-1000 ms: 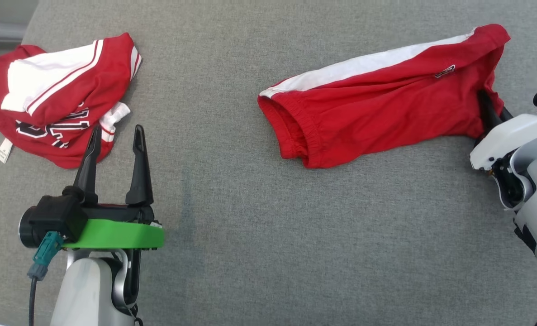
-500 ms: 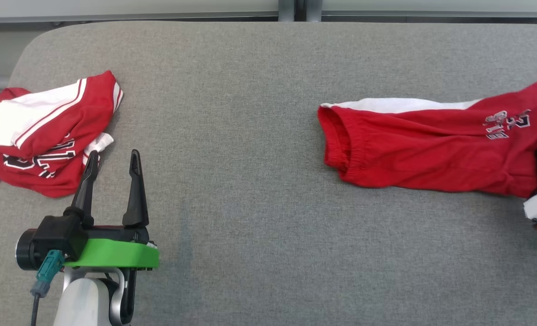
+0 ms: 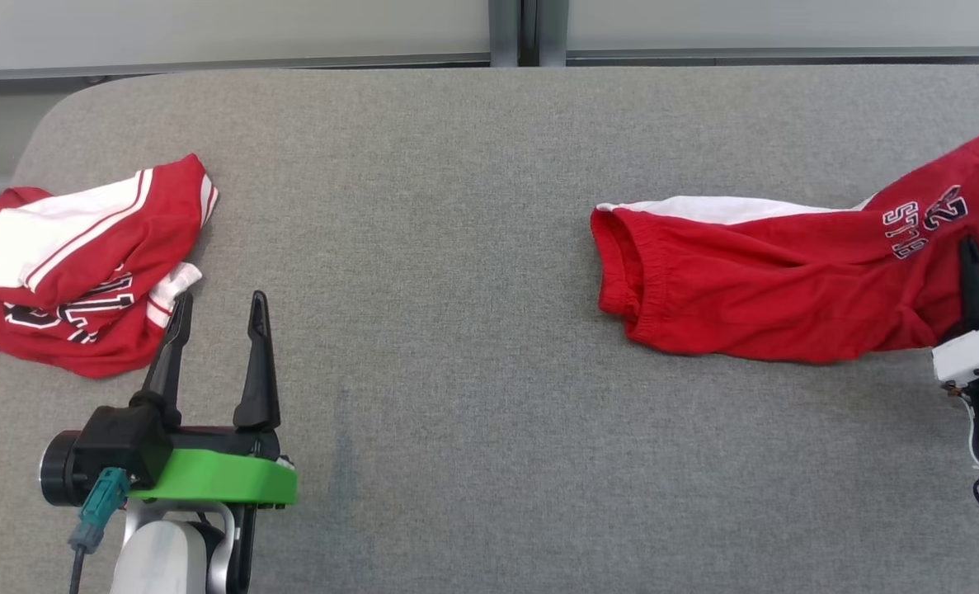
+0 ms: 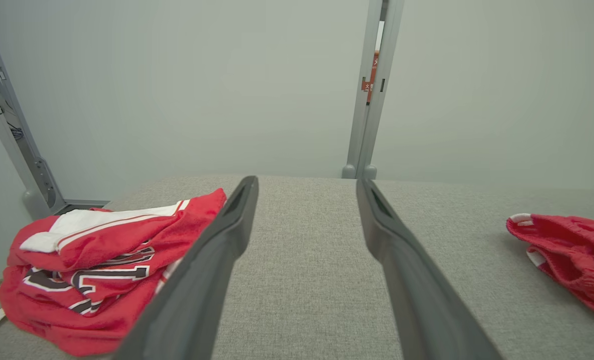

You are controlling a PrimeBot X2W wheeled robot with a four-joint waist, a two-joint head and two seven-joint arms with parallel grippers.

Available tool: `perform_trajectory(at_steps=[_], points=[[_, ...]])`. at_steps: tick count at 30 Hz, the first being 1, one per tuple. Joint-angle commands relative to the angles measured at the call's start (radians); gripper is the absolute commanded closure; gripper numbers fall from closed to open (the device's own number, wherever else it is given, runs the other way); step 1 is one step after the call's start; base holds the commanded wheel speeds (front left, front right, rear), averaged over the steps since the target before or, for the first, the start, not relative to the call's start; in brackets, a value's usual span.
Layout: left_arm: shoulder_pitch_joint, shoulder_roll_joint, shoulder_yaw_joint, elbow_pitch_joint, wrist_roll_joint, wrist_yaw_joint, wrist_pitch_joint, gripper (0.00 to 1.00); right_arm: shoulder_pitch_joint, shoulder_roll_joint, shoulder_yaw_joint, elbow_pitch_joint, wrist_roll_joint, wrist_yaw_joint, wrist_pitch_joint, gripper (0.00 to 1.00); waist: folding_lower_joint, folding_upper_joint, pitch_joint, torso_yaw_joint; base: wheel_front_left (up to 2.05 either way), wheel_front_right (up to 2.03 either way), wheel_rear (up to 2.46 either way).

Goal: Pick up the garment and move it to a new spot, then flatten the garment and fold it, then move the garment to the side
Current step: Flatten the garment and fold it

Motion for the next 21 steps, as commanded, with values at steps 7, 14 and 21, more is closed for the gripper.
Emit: perform_trajectory(at_steps=[7, 14, 21], points=[[0.024, 0.002, 0.001, -0.001, -0.002, -0.003, 0.001, 0.00, -0.007, 0.063, 0.023, -0.167, -0.091, 0.001, -0.003, 1.00, 0.0000, -0.0001, -0.036, 0.012, 0.00, 0.00, 0.00], [0.026, 0.001, -0.005, -0.003, -0.012, -0.004, 0.001, 0.00, -0.013, 0.116, 0.107, -0.259, -0.147, 0.001, 0.015, 1.00, 0.0000, -0.0001, -0.035, 0.036, 0.00, 0.00, 0.00], [0.013, 0.002, -0.019, 0.004, -0.026, -0.004, 0.001, 0.00, -0.023, 0.186, 0.167, -0.204, -0.204, 0.001, 0.022, 1.00, 0.0000, -0.0001, -0.023, 0.075, 0.00, 0.00, 0.00]])
